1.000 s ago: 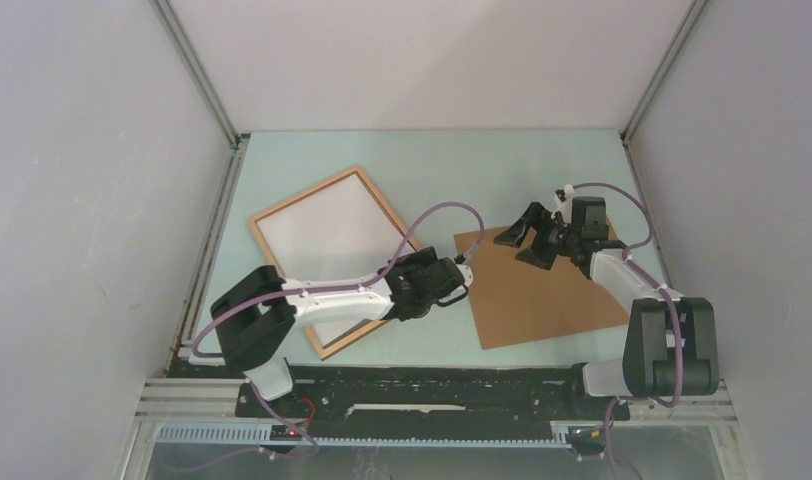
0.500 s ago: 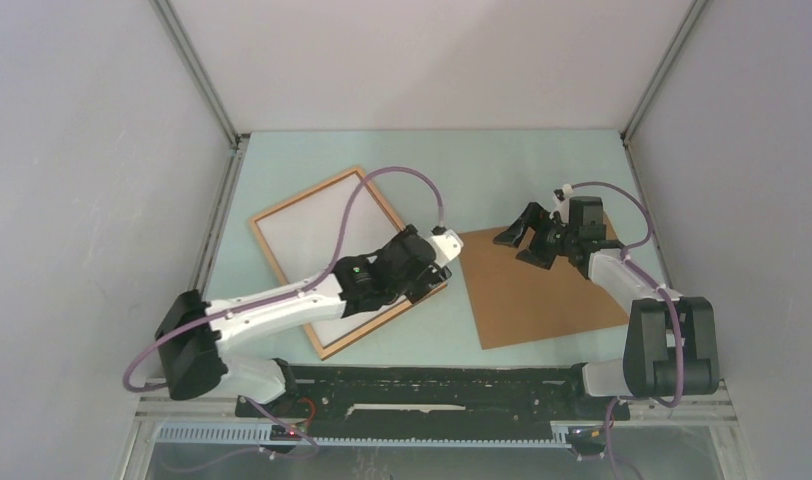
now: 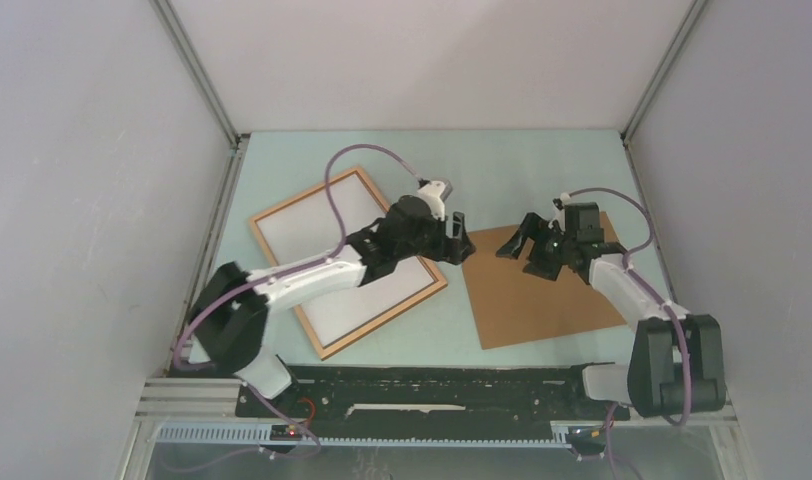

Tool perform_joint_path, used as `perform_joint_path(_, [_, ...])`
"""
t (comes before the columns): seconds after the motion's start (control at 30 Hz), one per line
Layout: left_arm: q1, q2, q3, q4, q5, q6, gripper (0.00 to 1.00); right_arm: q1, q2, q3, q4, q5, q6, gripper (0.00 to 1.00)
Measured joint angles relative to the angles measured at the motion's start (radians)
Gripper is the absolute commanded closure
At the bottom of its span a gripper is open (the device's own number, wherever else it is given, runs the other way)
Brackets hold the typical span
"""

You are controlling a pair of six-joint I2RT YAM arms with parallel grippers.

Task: Put the photo into the frame
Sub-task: Turn over the photo from the photo frame, then move the photo frame item to the center of the board.

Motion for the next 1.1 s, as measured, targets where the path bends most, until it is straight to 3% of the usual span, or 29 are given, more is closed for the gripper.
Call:
perform_joint_path(0.13, [0.008,0.179,0.097,0.016,0.116,-0.140,0.19,-0.041,-0.101,-0.011,-0.124,0.096,0.002,0.04])
perform_joint_path(0.27, [0.041,0.313,0.248,-0.050,0.192,-0.155,0.19,-0.173,-0.229,-0.040,-0.233,0.191,0.015,0.00])
perform_joint_path(0.5, [0.087,0.478,0.603,-0.181,0.192,-0.034,0.19,-0.409,-0.369,-0.124,-0.402,0.395,0.148,0.01])
perform_joint_path(0.7, [0.086,0.644,0.873,-0.266,0.158,0.081,0.19,-0.498,-0.446,-0.224,-0.480,0.461,0.264,0.03])
perform_joint_path(1.1, [0.085,0.874,1.023,-0.396,0.126,0.140,0.20,-0.549,-0.408,-0.233,-0.437,0.525,0.288,0.07])
